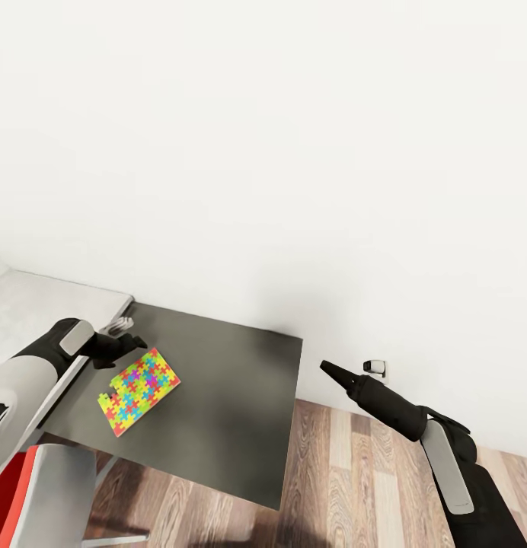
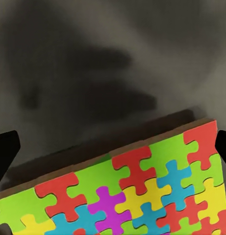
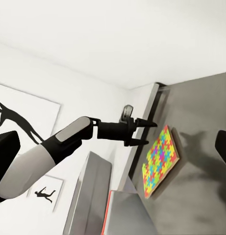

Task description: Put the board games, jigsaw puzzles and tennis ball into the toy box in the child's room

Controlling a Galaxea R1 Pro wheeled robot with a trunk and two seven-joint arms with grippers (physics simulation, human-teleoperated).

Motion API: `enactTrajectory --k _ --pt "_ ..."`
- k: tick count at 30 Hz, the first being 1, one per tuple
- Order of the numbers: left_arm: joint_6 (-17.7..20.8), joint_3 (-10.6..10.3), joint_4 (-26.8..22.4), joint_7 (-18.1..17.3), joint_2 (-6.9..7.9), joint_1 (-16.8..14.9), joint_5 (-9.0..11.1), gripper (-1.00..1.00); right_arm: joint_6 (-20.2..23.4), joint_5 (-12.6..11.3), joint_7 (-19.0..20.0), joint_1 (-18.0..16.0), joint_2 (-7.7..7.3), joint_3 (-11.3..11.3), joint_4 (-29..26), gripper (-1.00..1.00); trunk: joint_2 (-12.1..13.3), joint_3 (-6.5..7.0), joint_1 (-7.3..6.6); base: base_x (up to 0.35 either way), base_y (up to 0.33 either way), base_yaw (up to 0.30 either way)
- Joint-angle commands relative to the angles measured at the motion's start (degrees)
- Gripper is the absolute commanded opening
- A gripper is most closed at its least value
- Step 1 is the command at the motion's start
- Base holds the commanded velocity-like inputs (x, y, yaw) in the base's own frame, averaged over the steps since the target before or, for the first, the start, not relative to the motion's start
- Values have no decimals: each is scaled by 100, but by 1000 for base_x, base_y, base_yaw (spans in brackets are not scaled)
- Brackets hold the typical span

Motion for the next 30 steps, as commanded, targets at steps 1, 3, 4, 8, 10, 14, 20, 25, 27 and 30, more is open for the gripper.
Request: enactTrajectory --k 1,3,4,8,10,14,20,25,27,30 --pt "15 -42 -5 29 5 -3 59 100 31 -16 3 -4 -1 -3 0 100 -10 -13 3 0 0 0" --pt "9 -42 1 33 5 -3 59 100 31 -16 4 -4 0 -3 3 100 -10 -23 3 0 0 0" --pt "8 -42 3 34 5 -3 59 100 32 -16 4 -4 -1 -3 4 100 -10 -28 3 0 0 0" --pt "3 -42 9 37 5 -1 59 100 32 -16 5 -4 -3 -3 5 100 -10 -51 3 0 0 0" --pt "0 -42 11 37 5 2 59 100 32 -16 5 -4 -4 -3 6 100 -10 -58 3 0 0 0" --pt "1 -42 12 38 3 5 59 100 32 -16 5 -4 -2 -3 6 100 -10 -64 3 0 0 0" --pt "2 -42 13 38 4 6 65 100 32 -16 5 -4 -4 -3 5 100 -10 -67 3 0 0 0" --pt "3 -42 13 31 5 9 67 100 32 -16 5 -4 -4 -3 6 100 -10 -67 3 0 0 0" --pt "3 -40 22 30 5 7 68 100 32 -16 5 -4 -4 -3 4 100 -10 -67 3 -3 0 0" --pt "3 -38 74 30 3 11 72 100 32 -16 5 -4 -3 -3 5 100 -10 -67 3 -36 0 0"
